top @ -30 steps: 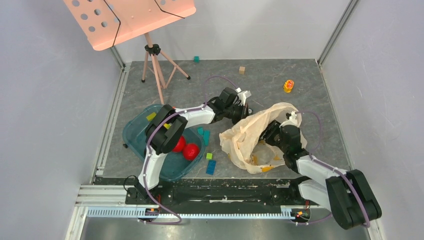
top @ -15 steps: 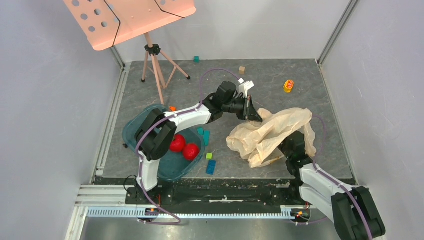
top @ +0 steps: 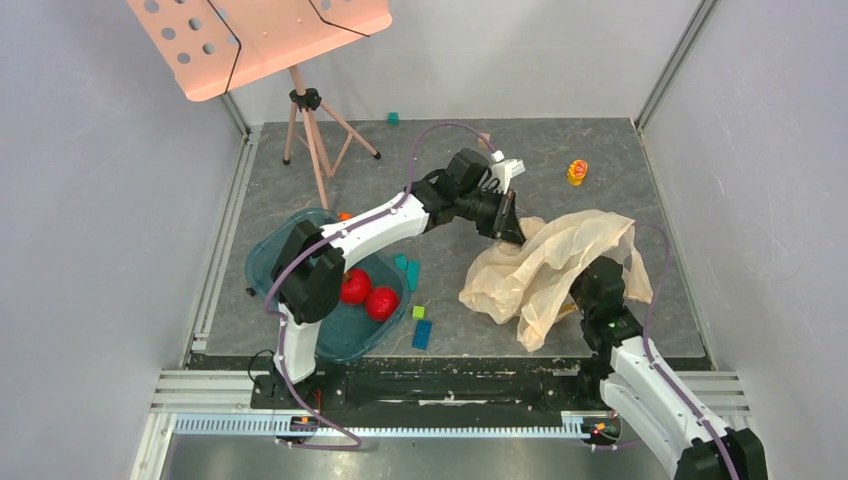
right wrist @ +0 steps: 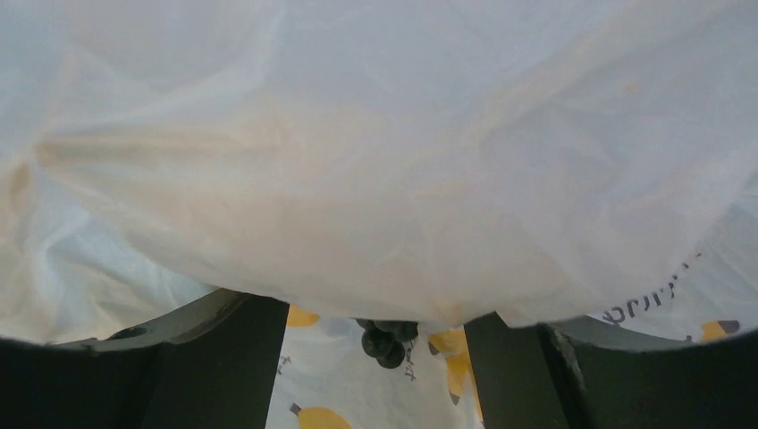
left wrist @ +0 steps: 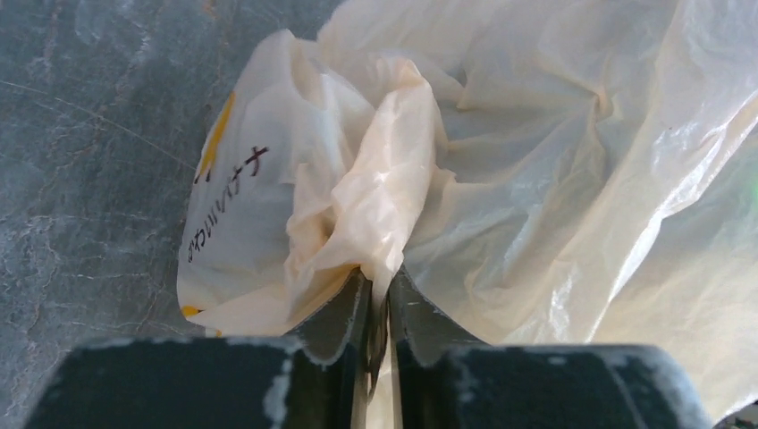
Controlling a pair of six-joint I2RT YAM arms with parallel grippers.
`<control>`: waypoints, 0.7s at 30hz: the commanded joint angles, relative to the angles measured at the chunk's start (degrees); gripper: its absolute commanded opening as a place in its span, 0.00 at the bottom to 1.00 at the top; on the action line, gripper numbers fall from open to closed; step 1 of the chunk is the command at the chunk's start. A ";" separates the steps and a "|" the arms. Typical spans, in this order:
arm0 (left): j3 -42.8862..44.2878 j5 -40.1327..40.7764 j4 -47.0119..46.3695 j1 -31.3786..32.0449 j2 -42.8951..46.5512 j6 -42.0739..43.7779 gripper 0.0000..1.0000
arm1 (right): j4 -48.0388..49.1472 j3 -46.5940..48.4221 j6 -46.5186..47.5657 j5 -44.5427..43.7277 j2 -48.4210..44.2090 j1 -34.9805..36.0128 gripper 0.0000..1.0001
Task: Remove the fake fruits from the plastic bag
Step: Adjust the plastic bag at the center of the board.
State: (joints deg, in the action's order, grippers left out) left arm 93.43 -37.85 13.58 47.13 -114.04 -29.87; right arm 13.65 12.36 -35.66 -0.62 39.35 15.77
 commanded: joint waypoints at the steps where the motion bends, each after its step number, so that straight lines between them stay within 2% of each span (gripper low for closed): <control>1: 2.90 -1.01 10.73 2.11 -0.24 8.15 0.22 | -3.33 2.60 3.48 -3.27 -1.98 -0.26 0.70; 3: 3.21 -1.56 11.26 2.81 -1.18 8.66 0.30 | -3.19 2.24 3.75 -2.62 -1.74 -0.26 0.70; 5: 3.59 -1.62 11.79 3.34 -1.92 8.86 0.45 | -3.06 2.19 3.84 -2.01 -1.46 -0.31 0.71; 6: 3.69 -1.56 11.82 3.47 -2.14 8.91 0.49 | -3.04 2.11 3.85 -1.62 -1.37 -0.29 0.71; 9: 3.78 -1.29 11.65 3.67 -2.65 8.86 0.52 | -2.80 2.11 3.93 -0.97 -1.56 -0.26 0.71; 10: 3.66 -0.98 11.48 3.71 -2.63 8.79 0.49 | -2.83 2.06 3.93 -0.94 -1.64 -0.30 0.71; 11: 3.70 -0.72 11.30 3.66 -2.65 8.61 0.41 | -2.83 1.97 3.89 -0.89 -1.73 -0.30 0.71; 12: 3.70 -0.38 11.09 3.67 -2.65 8.39 0.28 | -2.87 1.95 3.86 -0.89 -1.69 -0.28 0.71; 13: 3.69 -0.17 10.91 3.59 -2.67 8.13 0.11 | -2.87 1.81 3.84 -0.75 -1.81 -0.30 0.71; 14: 3.69 0.20 10.76 3.60 -2.67 7.90 0.02 | -2.94 1.80 3.72 -0.59 -1.82 -0.30 0.71; 21: 4.47 -0.33 10.31 2.82 -0.20 8.58 0.02 | -5.18 2.61 4.57 1.72 -3.17 -0.30 0.71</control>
State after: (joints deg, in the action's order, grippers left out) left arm 95.09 -37.47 24.64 50.43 -116.68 -22.94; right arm 8.34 12.91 -32.67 -1.19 37.56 15.53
